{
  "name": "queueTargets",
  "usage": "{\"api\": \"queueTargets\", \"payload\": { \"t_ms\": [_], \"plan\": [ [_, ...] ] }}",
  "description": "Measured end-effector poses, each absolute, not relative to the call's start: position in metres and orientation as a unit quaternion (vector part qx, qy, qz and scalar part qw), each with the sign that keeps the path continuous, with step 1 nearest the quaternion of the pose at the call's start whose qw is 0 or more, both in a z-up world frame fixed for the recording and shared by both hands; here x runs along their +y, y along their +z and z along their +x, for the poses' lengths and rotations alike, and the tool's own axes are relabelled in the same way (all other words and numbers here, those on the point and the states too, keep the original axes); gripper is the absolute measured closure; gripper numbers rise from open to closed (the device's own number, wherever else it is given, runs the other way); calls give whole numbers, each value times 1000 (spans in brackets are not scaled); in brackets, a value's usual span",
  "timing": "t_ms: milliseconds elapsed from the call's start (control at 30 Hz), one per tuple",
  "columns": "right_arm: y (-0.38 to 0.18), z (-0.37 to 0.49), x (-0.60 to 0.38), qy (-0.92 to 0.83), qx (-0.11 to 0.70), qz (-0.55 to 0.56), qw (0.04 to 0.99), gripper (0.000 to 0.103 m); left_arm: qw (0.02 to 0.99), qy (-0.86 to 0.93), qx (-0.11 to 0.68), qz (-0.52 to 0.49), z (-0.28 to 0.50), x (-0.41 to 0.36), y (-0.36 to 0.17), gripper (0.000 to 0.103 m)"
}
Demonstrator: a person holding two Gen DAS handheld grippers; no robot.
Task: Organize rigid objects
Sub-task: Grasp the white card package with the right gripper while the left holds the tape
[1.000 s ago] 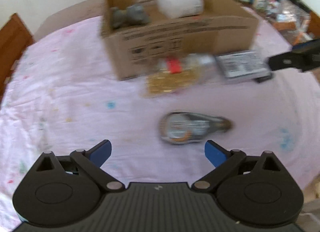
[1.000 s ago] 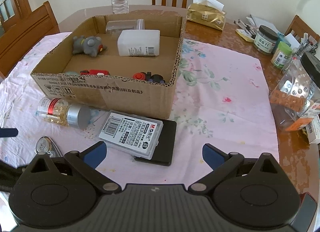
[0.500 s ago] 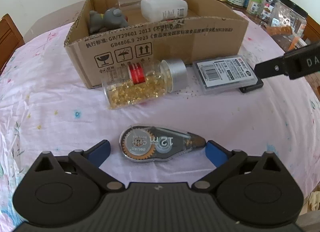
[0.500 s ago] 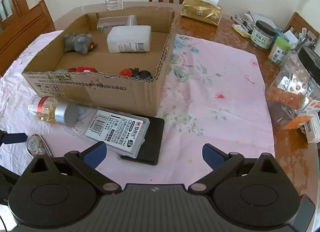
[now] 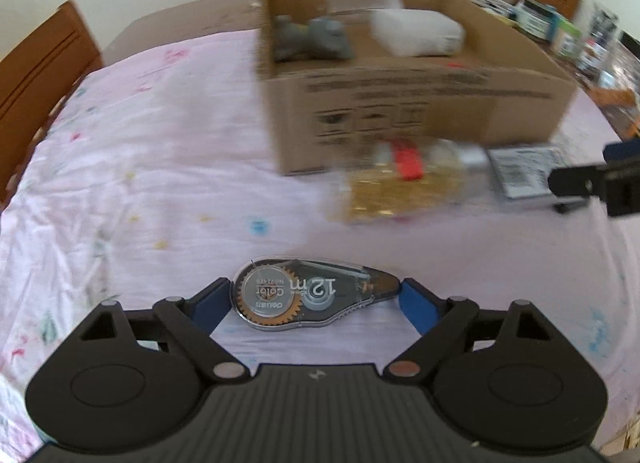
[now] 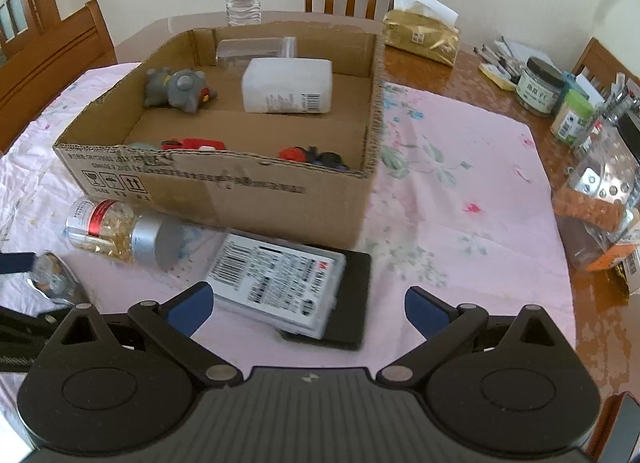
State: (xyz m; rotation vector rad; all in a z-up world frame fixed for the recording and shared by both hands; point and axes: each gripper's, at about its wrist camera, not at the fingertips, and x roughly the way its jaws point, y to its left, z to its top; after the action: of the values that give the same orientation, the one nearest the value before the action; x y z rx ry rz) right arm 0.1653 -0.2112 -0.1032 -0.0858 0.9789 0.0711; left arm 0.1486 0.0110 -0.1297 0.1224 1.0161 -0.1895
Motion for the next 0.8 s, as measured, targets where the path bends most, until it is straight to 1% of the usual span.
{"api": "queueTargets", "payload": {
  "t_ms": [133,400,600,800],
  "plan": [
    [-113,169,-194,20,464,-38,885,0,867,-86,489,45,151,24,-131,13],
    [-132,178,-177,-20,461,-40,886,0,867,-96,487,51,152,26,-131,13],
    [-135,176,-184,-48,465,-52,882,0,867,-99,486,53,151,29,-131,13],
    [-137,176,-189,-36,462,-51,885,0,868,-93,484,56,151,26,-130,13]
  ]
}}
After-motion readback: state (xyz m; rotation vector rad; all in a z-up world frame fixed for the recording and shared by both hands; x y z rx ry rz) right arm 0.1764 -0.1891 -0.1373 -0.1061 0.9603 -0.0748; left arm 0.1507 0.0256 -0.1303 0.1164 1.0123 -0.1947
